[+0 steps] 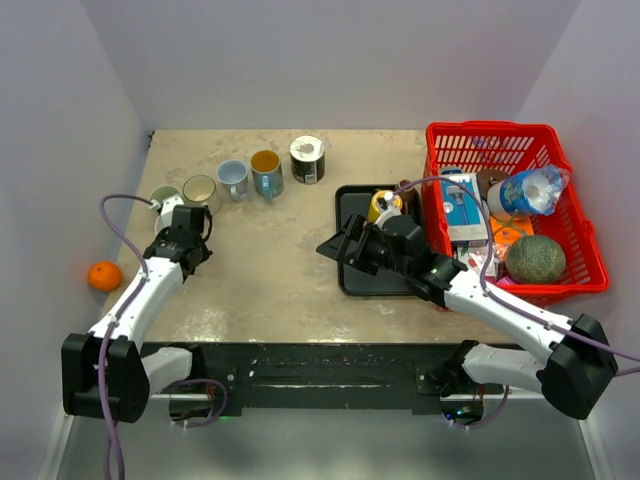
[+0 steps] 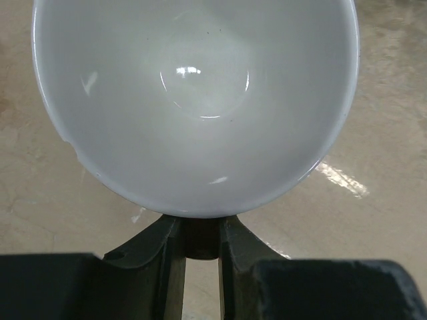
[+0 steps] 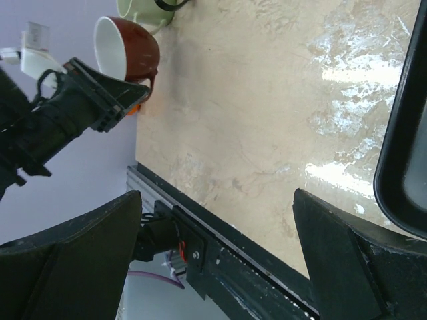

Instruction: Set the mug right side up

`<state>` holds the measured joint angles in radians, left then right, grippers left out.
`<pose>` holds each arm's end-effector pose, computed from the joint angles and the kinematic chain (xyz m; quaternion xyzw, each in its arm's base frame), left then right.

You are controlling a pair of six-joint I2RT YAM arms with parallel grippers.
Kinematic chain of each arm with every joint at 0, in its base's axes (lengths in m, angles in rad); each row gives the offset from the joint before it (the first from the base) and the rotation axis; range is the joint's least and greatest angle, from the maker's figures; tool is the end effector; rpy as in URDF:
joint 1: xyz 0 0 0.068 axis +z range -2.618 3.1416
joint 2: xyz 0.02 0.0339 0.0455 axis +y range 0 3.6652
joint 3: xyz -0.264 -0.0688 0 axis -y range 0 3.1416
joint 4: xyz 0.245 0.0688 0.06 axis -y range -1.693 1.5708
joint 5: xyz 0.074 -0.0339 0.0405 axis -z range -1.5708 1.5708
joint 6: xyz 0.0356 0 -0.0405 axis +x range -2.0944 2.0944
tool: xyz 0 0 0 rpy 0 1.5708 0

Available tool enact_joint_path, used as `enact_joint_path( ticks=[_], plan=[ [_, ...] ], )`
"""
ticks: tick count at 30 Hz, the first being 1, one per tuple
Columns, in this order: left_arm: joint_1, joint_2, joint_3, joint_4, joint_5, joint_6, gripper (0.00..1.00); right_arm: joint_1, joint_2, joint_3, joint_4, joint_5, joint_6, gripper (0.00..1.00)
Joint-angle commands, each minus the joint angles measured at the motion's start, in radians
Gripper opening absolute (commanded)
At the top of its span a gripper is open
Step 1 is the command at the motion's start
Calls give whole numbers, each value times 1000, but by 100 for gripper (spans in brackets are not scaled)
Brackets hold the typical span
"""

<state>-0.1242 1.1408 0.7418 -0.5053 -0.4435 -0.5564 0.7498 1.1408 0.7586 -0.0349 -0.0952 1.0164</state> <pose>0.2248 -0.0127 0.2301 -0.2679 0.8850 0.0894 0.3702 0.1878 0.1795 0.2734 0.0856 0.8333 0.4463 0.3150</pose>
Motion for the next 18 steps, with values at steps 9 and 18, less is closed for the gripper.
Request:
enact_joint_path(
  ticks=[9,18],
  plan=[
    [119,60,-5,18,15,-54,0,-6,-73,4,-30,-26,-50,99],
    [178,100,5,-25,9,-27,0,-6,-30,7,-10,-81,-55,99]
  ],
)
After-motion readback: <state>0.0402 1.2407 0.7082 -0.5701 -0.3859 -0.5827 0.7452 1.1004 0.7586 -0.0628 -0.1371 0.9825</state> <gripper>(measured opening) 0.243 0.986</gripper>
